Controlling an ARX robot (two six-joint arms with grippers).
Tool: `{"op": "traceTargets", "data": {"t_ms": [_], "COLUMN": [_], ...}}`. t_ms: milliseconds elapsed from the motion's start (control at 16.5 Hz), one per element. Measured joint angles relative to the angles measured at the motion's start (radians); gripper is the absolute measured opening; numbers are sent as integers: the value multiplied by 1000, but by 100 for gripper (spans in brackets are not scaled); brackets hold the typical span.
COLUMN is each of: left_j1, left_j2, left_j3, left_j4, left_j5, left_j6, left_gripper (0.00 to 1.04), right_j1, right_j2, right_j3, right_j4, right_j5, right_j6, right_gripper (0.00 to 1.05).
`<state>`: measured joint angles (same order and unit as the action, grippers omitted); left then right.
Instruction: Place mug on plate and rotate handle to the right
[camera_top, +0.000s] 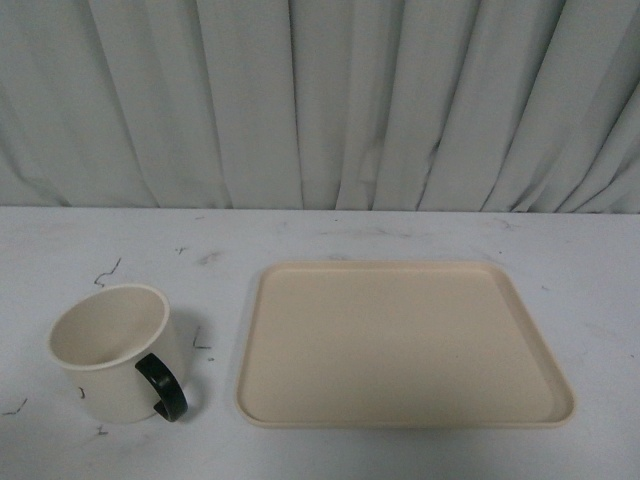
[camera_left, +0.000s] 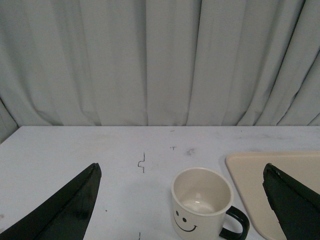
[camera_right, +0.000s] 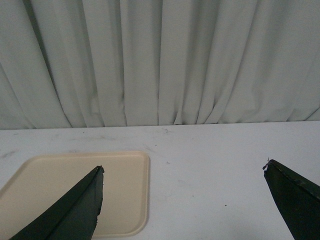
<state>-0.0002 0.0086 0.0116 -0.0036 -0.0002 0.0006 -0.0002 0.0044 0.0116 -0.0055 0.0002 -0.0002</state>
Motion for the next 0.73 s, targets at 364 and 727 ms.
{"op": "traceTargets", "data": {"t_ms": [364,727], "left_j1": [0,0], "left_j2": [0,0], "left_j3": [0,0], "left_j4": [0,0], "left_j5": [0,0], "left_j6": [0,0], "left_gripper": [98,98], "right_j1": [0,0], "right_j2": [0,0], "right_j3": [0,0], "right_j4": [0,0], "right_j5": [0,0], "right_j6": [0,0], "right_gripper": [98,98]}}
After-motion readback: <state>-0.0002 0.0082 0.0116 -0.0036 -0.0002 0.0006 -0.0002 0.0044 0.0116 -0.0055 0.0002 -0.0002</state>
